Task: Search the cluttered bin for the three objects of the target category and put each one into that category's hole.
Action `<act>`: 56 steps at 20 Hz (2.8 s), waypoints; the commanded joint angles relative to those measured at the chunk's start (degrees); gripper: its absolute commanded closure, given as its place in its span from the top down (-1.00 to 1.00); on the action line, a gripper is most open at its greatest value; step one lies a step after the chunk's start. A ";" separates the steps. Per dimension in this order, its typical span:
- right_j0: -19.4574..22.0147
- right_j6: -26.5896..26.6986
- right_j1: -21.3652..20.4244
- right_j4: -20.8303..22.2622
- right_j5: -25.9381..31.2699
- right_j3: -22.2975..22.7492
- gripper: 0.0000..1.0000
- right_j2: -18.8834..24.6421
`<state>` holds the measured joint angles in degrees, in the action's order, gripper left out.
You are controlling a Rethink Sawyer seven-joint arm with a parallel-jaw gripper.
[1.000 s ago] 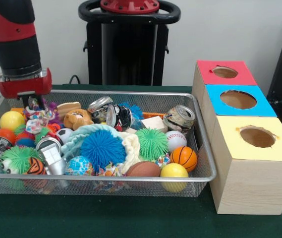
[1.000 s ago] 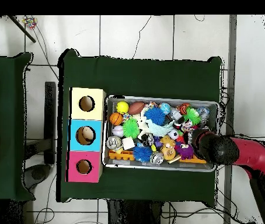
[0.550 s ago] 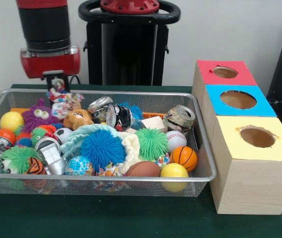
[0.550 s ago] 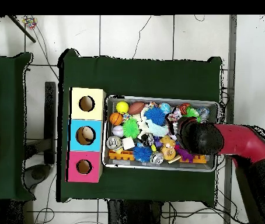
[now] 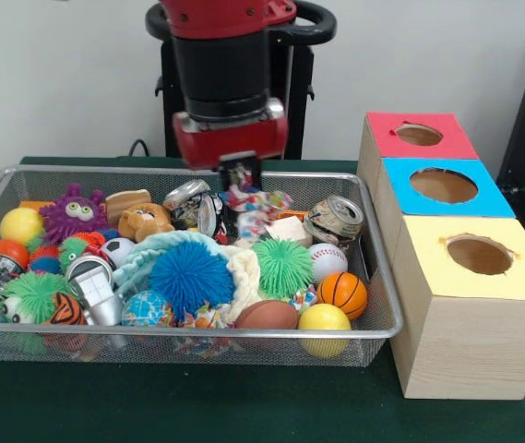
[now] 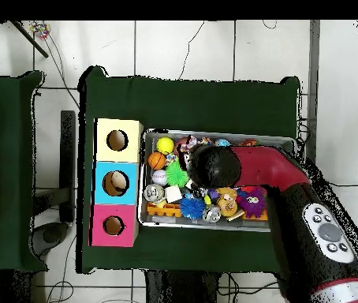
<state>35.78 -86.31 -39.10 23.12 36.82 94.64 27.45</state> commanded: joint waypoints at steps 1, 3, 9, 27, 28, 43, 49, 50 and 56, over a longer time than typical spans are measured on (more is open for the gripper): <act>-7.13 -18.73 5.35 -5.23 4.74 -4.93 -1.00 -7.16; -9.99 -19.25 5.00 -6.88 5.42 -5.60 -1.00 -7.52; -18.03 -21.85 2.01 -10.32 10.89 -9.42 -1.00 -11.03; -22.55 -20.77 -2.64 -12.66 15.32 -11.44 -1.00 -17.51; -22.73 -20.99 -2.00 -12.92 14.38 -11.53 -1.00 -17.59; -30.59 -26.90 8.91 -14.19 2.98 -13.35 -1.00 -23.05; -33.60 -28.81 9.57 -15.52 1.32 -12.37 -1.00 -24.97; -33.92 -28.94 9.52 -15.87 1.48 -12.29 -1.00 -25.00; -35.55 -29.50 9.36 -17.43 2.59 -12.30 -1.00 -25.74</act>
<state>1.31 -100.78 -33.09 8.96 40.74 81.28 1.98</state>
